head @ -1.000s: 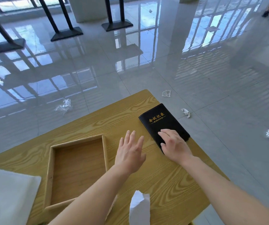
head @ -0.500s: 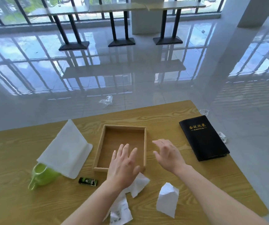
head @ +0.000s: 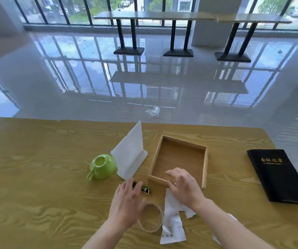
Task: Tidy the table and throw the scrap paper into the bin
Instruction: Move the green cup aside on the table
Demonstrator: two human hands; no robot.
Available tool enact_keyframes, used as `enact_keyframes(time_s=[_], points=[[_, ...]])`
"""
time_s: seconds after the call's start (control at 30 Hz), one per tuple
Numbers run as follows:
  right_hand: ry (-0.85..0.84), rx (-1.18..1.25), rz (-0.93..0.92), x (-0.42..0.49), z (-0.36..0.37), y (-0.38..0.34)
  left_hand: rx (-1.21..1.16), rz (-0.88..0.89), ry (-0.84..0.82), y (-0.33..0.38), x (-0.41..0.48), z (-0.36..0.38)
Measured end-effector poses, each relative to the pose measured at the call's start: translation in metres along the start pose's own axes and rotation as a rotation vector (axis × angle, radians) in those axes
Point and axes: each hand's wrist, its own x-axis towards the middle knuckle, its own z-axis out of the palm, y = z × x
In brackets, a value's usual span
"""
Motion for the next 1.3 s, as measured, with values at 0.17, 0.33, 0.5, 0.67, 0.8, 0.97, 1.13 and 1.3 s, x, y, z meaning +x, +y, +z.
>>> enact_keyframes(time_s=[0.17,0.33,0.5,0.67,0.8,0.97,1.13,1.3], points=[[-0.084,0.044,0.006,0.014,0.039,-0.062,-0.096,-0.147,0.038,-0.074,-0.016,-0.007],[-0.135,0.099,0.079,0.028,0.081,-0.118,-0.323,-0.405,0.084,-0.142,-0.006,-0.017],[-0.197,0.127,0.182,0.049,0.117,-0.157,-0.406,-0.503,0.014,-0.182,0.024,-0.017],[-0.220,0.183,0.314,0.070,0.138,-0.178,-0.442,-0.517,-0.007,-0.200,0.050,-0.009],[-0.243,0.219,0.361,0.084,0.148,-0.186,-0.446,-0.481,0.025,-0.207,0.054,-0.010],[-0.242,0.251,0.349,0.085,0.156,-0.188,-0.505,-0.468,0.100,-0.213,0.032,-0.016],[-0.169,0.236,0.197,0.068,0.160,-0.187,-0.577,-0.431,0.171,-0.224,0.002,-0.022],[-0.186,0.332,0.056,0.057,0.147,-0.187,-0.907,-0.504,0.081,-0.236,-0.022,-0.031]])
